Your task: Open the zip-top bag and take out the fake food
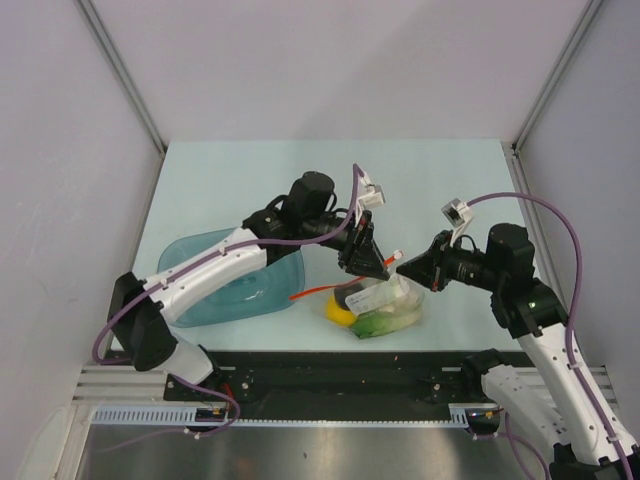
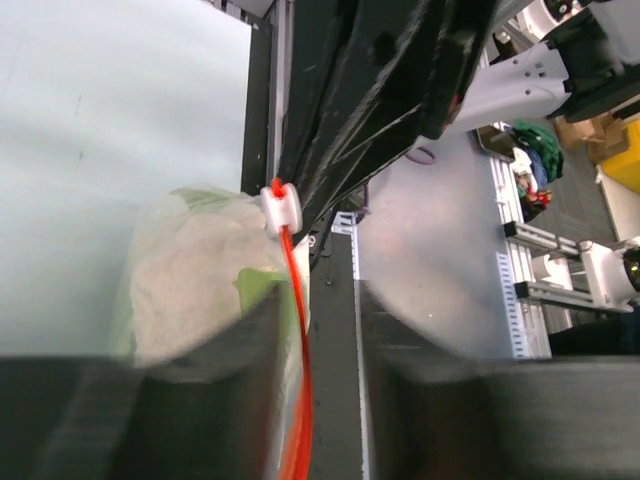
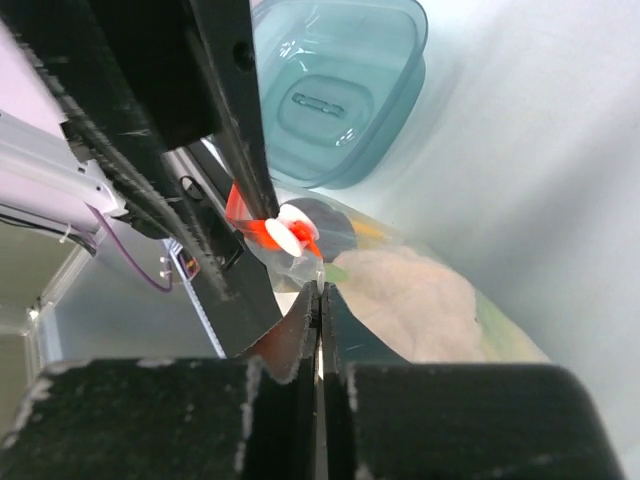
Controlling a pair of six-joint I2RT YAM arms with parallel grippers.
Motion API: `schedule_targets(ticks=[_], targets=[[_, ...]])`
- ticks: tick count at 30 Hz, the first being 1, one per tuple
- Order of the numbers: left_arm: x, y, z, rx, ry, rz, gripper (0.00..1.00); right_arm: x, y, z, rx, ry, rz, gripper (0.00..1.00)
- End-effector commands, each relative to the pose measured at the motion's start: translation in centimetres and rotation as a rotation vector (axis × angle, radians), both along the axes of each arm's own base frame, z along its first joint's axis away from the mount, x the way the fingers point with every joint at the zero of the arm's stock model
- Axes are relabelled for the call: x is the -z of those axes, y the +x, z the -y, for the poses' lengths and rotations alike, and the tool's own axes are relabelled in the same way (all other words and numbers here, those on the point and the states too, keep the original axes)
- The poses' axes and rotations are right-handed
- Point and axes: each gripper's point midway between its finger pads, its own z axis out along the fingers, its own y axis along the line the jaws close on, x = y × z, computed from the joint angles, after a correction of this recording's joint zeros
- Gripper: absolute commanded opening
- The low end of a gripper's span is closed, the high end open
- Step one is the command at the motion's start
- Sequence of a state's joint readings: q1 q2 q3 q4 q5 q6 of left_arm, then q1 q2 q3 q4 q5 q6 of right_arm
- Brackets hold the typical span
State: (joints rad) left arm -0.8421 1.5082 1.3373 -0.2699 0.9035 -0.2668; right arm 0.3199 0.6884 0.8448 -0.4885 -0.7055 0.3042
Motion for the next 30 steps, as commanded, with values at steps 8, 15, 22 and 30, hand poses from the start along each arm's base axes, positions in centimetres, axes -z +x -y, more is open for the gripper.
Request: schedule_targets(ticks=[8,15,22,30], targets=[[-7.0,0.2,0.9,-0.021,-0.169,0.134,0.69,-0.8,-0.8,-0.5,-0.051,0.055,0.017,0.0],[-6.2,0.6,2.2,-0.03,-0.126,0.146,0.59,-1.0,-1.0,-0.5,-0.057,0.057,0.016,0.0],[-4.6,1.1,2.1,-0.06,-0.065,0.145,0.65,-1.0,-0.9,-0.5,-0.055,0.057,0.017,0.0],[-3.7,1.6,2.1,-0.082,-0.03,0.136,0.58,-0.8,-0.8,-0.4,-0.047,0.055,0.009,0.0]])
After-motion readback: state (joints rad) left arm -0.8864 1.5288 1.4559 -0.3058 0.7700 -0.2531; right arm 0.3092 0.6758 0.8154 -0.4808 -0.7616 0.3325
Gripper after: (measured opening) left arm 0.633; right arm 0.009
